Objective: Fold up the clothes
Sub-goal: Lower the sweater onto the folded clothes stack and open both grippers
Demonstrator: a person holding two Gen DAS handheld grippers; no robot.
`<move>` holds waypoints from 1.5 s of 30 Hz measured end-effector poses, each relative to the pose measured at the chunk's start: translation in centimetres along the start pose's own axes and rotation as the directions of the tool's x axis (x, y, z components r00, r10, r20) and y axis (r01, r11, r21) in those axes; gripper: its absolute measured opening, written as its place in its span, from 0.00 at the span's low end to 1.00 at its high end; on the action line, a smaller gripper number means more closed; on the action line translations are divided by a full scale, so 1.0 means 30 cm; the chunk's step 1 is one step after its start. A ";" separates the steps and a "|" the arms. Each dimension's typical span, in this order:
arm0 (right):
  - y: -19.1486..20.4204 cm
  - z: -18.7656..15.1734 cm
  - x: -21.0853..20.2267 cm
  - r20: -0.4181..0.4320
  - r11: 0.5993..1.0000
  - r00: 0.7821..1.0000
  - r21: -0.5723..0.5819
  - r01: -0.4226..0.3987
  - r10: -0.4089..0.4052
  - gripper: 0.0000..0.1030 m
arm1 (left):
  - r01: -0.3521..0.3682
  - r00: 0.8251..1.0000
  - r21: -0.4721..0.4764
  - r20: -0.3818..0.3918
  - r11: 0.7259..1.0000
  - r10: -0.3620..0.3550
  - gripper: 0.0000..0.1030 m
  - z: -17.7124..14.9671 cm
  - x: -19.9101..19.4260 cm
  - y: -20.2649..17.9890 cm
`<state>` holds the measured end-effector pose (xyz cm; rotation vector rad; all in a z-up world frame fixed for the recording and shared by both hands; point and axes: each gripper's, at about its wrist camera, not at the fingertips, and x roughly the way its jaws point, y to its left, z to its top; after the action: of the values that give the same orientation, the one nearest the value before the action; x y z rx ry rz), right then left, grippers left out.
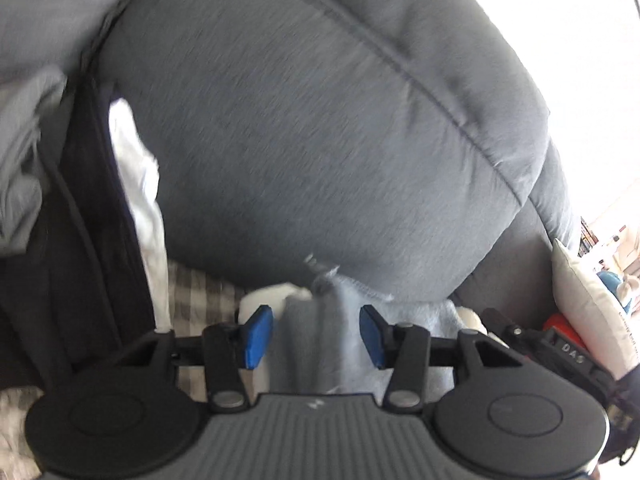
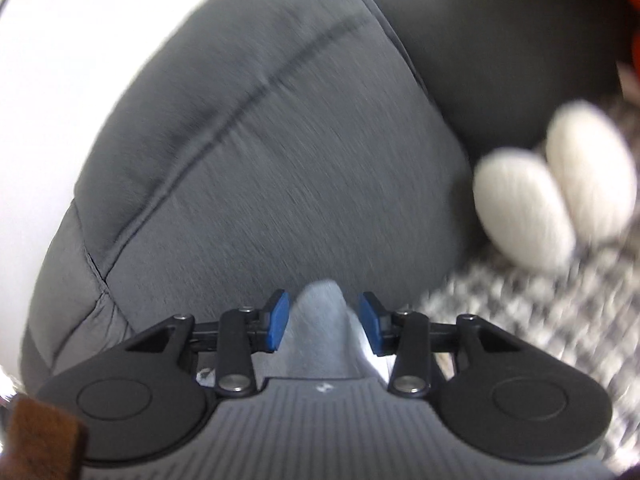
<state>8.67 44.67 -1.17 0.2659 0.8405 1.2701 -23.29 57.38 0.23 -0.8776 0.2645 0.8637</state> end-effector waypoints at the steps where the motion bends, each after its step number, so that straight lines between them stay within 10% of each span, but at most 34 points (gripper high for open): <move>1: 0.017 -0.006 -0.011 0.027 0.999 1.000 -0.037 0.000 0.001 0.43 | -0.006 0.999 0.026 0.033 1.000 0.005 0.47 -0.003 -0.008 -0.015; 6: 0.098 -0.048 -0.027 0.120 0.971 0.993 -0.236 0.037 -0.009 0.30 | -0.049 0.993 0.194 0.114 0.980 0.027 0.45 -0.036 0.005 -0.082; 12: 0.073 -0.109 0.051 0.067 0.937 0.990 -0.320 0.137 -0.122 0.12 | -0.074 0.997 0.272 0.022 0.960 0.071 0.20 -0.076 0.124 -0.067; 21: 0.021 -0.137 0.098 0.051 0.926 0.979 -0.316 0.204 -0.198 0.14 | -0.138 0.990 0.315 0.031 0.939 0.136 0.21 -0.082 0.162 -0.100; 45: 0.116 -0.208 -0.403 -0.075 0.927 0.955 -0.271 0.258 -0.288 0.52 | -0.223 0.966 0.372 -0.040 0.901 0.255 0.99 -0.161 -0.156 -0.292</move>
<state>1.23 33.09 1.59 -0.1317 0.7677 1.1228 -19.06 48.15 4.59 -0.5390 0.6014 0.9658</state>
